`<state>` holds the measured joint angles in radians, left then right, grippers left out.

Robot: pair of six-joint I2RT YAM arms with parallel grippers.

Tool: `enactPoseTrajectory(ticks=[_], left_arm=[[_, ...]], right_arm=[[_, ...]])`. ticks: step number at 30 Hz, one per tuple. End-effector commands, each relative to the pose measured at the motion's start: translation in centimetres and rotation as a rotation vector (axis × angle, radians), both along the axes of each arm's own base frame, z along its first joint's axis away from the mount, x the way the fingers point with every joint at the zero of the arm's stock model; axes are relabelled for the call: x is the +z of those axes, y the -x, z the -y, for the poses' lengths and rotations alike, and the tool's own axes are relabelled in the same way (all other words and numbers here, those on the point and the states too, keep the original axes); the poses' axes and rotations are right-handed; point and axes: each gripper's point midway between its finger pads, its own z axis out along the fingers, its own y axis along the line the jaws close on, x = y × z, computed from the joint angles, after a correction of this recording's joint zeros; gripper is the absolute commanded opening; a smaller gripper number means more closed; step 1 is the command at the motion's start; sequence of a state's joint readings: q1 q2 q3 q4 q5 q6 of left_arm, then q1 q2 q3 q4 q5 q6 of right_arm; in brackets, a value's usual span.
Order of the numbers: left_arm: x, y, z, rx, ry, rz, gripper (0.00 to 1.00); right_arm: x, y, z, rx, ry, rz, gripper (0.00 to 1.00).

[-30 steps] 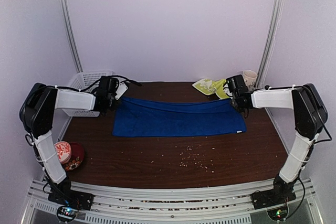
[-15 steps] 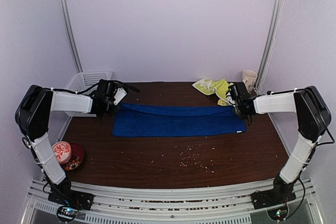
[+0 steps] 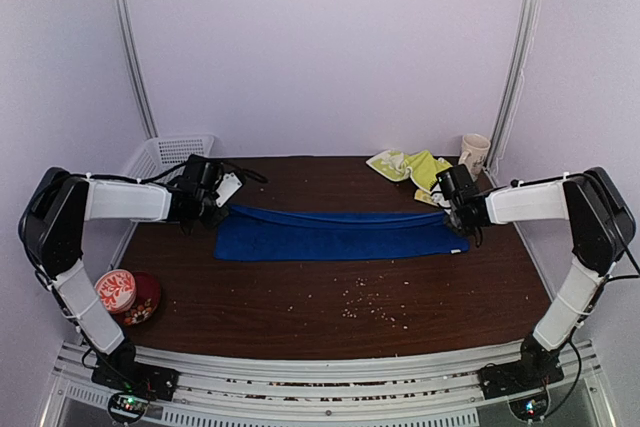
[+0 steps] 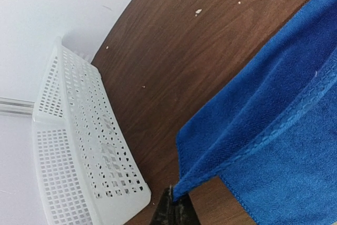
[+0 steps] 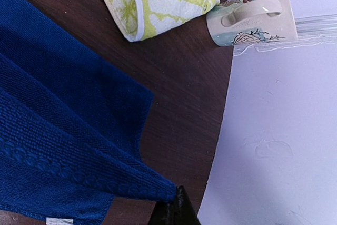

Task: Roll the towels
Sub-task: Smooth out the towel at the center of the board.

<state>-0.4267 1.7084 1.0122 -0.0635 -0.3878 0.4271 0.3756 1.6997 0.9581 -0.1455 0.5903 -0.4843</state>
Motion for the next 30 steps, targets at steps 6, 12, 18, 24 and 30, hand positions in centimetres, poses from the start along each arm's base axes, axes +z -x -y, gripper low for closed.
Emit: enactPoseTrajectory(ticks=[6,12,18,24,30], left_arm=[[-0.5,1.8,0.1,-0.005,0.0,-0.004,0.0],[0.0,2.4,-0.1,0.009,0.014,0.018,0.0],[-0.3,3.2,-0.1,0.002,0.022,0.011,0.0],[-0.5,3.9,0.3,-0.012,0.015,0.006,0.0],[-1.1,4.3,0.5,-0.024,-0.004,-0.007,0.0]], right_arm=[[-1.1,1.3,0.2,-0.032,0.016,-0.028,0.0],[-0.8,2.2,0.5,-0.055,0.003,-0.011,0.0],[-1.2,3.3,0.1,-0.042,0.0,-0.026,0.0],[-1.4,4.0,0.2,-0.054,0.009,-0.032,0.0],[-1.4,4.6,0.5,-0.065,0.014,-0.031,0.0]])
